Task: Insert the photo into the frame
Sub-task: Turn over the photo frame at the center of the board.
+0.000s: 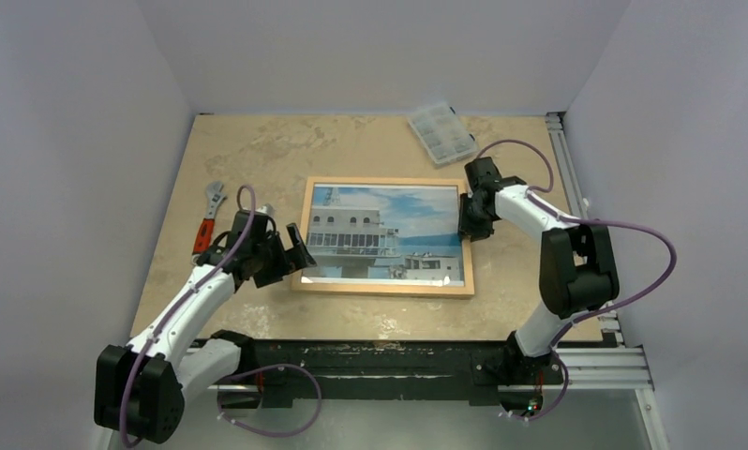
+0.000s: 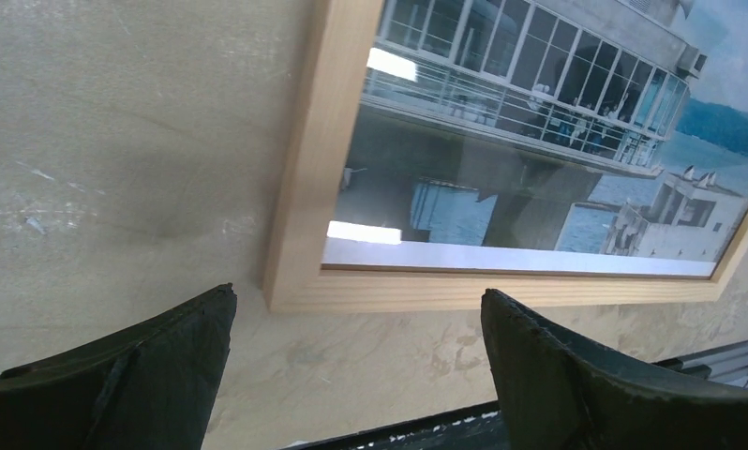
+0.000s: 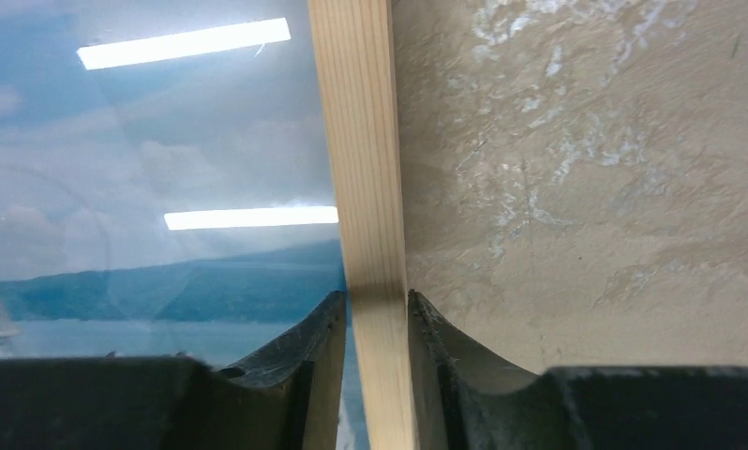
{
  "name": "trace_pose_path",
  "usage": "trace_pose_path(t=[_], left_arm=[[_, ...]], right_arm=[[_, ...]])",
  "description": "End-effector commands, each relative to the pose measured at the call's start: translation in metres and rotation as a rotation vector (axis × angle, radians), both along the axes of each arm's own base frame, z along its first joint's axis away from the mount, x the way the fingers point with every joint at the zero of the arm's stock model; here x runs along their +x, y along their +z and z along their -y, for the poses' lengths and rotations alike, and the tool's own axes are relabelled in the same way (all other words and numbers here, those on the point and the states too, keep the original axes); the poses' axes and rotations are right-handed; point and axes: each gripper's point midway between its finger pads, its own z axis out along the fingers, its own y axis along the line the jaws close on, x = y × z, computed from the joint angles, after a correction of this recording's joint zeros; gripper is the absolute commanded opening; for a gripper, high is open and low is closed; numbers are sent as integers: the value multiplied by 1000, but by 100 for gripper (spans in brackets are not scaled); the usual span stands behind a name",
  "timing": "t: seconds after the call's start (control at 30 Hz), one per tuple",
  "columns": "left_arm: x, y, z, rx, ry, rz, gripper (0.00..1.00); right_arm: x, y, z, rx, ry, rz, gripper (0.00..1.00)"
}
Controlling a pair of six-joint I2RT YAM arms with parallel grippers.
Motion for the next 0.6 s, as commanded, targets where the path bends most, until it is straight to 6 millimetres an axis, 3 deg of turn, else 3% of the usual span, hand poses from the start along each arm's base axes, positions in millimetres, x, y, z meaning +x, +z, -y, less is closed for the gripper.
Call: trace_pose_path(t=[0.0,0.13,0.3,0.57], left_arm=[[14,-6,-7,10,22,1,100],[29,-11,-10,41,41,-6,100],[49,-25,-9,67,40,-41,100],[60,-45,20,-17,-36,-89,98]], right_arm=[[17,16,8,-1,-33,71,36],[9,11,7,19,-40,57,60],[-4,1,1,72,-45,37,74],[-36,-23,-28,255,-30,-54,78]])
